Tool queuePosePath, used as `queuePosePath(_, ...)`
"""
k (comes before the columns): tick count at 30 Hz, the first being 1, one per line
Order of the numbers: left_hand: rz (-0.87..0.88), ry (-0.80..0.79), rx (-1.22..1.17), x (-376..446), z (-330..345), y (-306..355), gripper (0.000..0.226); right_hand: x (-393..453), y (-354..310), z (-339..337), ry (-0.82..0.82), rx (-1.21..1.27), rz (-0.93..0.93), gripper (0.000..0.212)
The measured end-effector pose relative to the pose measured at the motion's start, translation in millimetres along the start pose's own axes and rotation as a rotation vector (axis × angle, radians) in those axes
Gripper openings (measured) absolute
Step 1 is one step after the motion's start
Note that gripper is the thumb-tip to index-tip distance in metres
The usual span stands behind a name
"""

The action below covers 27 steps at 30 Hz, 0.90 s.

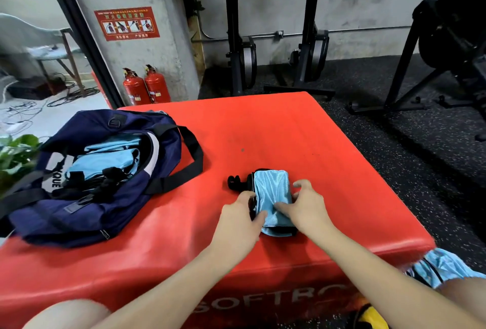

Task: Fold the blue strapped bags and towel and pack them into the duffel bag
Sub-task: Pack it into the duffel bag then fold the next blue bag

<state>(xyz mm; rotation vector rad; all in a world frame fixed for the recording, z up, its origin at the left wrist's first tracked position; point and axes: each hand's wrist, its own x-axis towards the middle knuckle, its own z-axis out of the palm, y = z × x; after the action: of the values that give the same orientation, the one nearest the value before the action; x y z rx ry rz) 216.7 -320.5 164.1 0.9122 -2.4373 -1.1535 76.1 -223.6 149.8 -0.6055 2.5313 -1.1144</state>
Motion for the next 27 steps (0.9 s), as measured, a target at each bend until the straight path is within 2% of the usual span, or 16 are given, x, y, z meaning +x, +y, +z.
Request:
queuePosePath(3, -0.037, -0.034, -0.02, 0.0, -7.7, -1.6, 0.049, 7.0, -5.4, -5.5, -0.057, 0.101, 0.156, 0.056)
queuePosePath(5, 0.0, 0.012, 0.231, 7.5, -19.0, -5.7, 0.057, 13.3, -5.8, -4.2, -0.102, 0.239, 0.212, 0.037)
queuePosePath(7, 0.088, 0.118, 0.463, 17.3, -34.5, -5.2, 0.057, 17.1, -8.9, -4.5, -0.19, 0.444, 0.215, 0.029)
queuePosePath(9, 0.222, 0.107, 0.326, 30.5, -51.1, -2.0, 0.047, 20.7, -13.4, -8.0, -0.284, 0.534, 0.142, 0.029)
queuePosePath(12, 0.356, -0.089, 0.047, 51.1, -69.5, 0.2, 0.038, 22.9, -21.7, -17.4, -0.434, 0.592, 0.01, 0.032)
queuePosePath(16, 0.336, -0.317, -0.073, 70.3, -78.7, 4.4, 0.036, 26.2, -28.6, -29.0, -0.665, 0.582, -0.104, 0.032)
queuePosePath(19, 0.288, -0.462, -0.139, 74.7, -76.5, 4.9, 0.03, 32.2, -30.2, -35.1, -0.734, 0.536, -0.163, 0.031)
queuePosePath(22, 0.223, -0.471, -0.163, 72.8, -75.6, 4.9, 0.025, 39.3, -28.3, -35.5, -0.698, 0.509, -0.164, 0.032)
queuePosePath(24, 0.219, -0.388, -0.144, 71.9, -78.8, 2.8, 0.023, 41.3, -27.9, -32.0, -0.578, 0.533, -0.155, 0.034)
queuePosePath(27, 0.203, -0.234, -0.164, 66.9, -90.2, -4.9, 0.022, 37.2, -31.6, -27.0, -0.423, 0.617, -0.258, 0.035)
